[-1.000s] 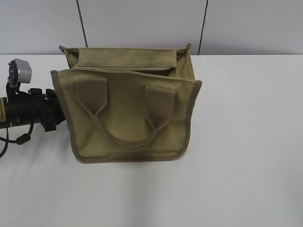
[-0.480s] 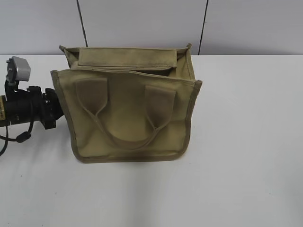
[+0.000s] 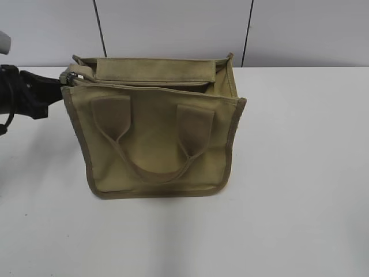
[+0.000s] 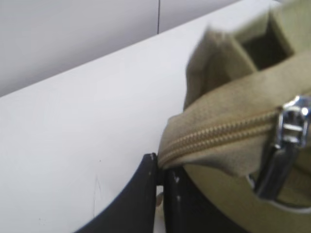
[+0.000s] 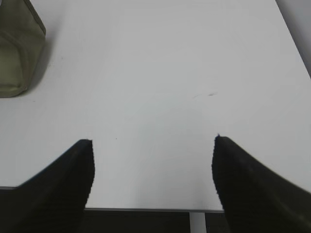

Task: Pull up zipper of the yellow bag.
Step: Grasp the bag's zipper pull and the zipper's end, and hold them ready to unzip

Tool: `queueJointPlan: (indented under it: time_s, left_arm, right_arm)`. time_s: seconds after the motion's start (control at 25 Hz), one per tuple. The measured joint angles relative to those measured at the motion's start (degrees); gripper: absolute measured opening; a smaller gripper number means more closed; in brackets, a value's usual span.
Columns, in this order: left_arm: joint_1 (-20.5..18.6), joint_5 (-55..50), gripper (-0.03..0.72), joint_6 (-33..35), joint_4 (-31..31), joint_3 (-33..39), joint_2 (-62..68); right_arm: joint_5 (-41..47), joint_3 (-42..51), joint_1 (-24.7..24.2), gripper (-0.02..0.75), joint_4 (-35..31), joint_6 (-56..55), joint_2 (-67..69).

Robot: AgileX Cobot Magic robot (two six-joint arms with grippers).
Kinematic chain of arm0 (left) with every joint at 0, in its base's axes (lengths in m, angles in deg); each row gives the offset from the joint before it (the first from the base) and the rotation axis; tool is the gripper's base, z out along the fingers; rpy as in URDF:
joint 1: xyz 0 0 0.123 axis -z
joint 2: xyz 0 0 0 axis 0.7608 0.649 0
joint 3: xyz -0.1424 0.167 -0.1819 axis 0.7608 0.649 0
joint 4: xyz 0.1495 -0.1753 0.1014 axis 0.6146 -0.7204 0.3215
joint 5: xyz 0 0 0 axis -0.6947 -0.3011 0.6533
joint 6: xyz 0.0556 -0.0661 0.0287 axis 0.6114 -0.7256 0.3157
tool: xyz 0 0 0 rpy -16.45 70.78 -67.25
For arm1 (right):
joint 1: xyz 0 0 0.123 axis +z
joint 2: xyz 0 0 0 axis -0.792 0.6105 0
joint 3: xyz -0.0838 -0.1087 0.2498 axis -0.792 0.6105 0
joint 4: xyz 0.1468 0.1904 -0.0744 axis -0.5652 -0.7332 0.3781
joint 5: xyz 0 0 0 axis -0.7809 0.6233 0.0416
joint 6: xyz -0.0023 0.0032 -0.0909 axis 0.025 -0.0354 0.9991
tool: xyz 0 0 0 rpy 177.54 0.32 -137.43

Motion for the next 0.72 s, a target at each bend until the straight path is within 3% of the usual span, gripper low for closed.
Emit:
queueJointPlan:
  time_s: [0.08,0.28,0.56,0.72]
  left_arm:
    - [0.00,-0.61,0.000,-3.64,0.66,0.00,-3.06]
    - [0.00,-4.61,0.000,-11.44,8.85,0.11,-7.85]
    - [0.00,-5.11,0.000,-22.03,13.81,-1.52,-12.48]
    - [0.61,-5.90,0.000,-26.90,18.46,-5.00,-12.83]
  right_arm:
    - [0.00,0.00,0.00,0.577,0.00,0.00,0.00]
    - [0.00,0.00,0.00,0.577,-1.60,0.00,0.00]
    - [-0.24,0.00,0.00,0.577,-6.15,-0.17,-0.02]
    - [-5.91,-0.84,0.00,0.577,-9.75,-0.32,0.48]
